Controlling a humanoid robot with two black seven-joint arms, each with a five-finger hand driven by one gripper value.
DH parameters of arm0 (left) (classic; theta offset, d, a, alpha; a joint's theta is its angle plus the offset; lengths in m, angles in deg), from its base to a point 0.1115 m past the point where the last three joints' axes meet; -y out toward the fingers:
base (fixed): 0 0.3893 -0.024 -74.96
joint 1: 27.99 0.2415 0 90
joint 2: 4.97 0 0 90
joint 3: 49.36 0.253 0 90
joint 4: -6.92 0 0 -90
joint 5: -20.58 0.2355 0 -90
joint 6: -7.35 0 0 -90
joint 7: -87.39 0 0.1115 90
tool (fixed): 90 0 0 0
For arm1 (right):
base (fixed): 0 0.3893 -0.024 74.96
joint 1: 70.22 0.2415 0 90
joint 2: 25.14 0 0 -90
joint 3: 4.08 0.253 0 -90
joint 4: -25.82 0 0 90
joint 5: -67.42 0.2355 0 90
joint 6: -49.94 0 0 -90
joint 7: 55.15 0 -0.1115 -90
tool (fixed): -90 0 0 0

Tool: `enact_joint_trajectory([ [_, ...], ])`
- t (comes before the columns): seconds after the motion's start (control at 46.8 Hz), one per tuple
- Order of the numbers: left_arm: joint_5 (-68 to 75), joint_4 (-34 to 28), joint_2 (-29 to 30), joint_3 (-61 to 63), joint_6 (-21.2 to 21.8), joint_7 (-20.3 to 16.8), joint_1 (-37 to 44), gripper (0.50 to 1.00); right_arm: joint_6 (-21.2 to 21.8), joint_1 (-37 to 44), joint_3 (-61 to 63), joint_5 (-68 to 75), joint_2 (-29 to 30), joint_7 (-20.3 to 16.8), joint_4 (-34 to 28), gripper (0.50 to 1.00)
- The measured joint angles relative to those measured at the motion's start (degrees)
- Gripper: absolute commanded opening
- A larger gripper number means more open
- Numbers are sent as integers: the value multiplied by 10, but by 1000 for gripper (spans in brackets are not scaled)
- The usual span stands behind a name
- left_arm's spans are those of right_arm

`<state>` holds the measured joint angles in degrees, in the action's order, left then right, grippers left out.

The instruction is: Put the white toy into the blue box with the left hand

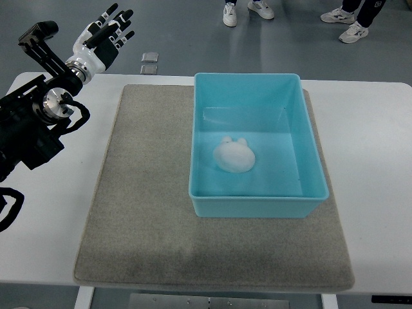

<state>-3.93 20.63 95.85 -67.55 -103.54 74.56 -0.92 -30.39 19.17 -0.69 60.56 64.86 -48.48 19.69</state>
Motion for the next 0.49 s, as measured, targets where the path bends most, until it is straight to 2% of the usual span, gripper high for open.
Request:
enact_joint_trajectory([
  [0.342, 0, 0, -1, -1, 1, -1, 0, 992, 2, 0, 1, 0, 0, 0, 0, 936],
  [0.491, 0, 1, -1, 0, 1, -1, 0, 990, 12, -1, 1, -3, 0, 0, -36, 936],
])
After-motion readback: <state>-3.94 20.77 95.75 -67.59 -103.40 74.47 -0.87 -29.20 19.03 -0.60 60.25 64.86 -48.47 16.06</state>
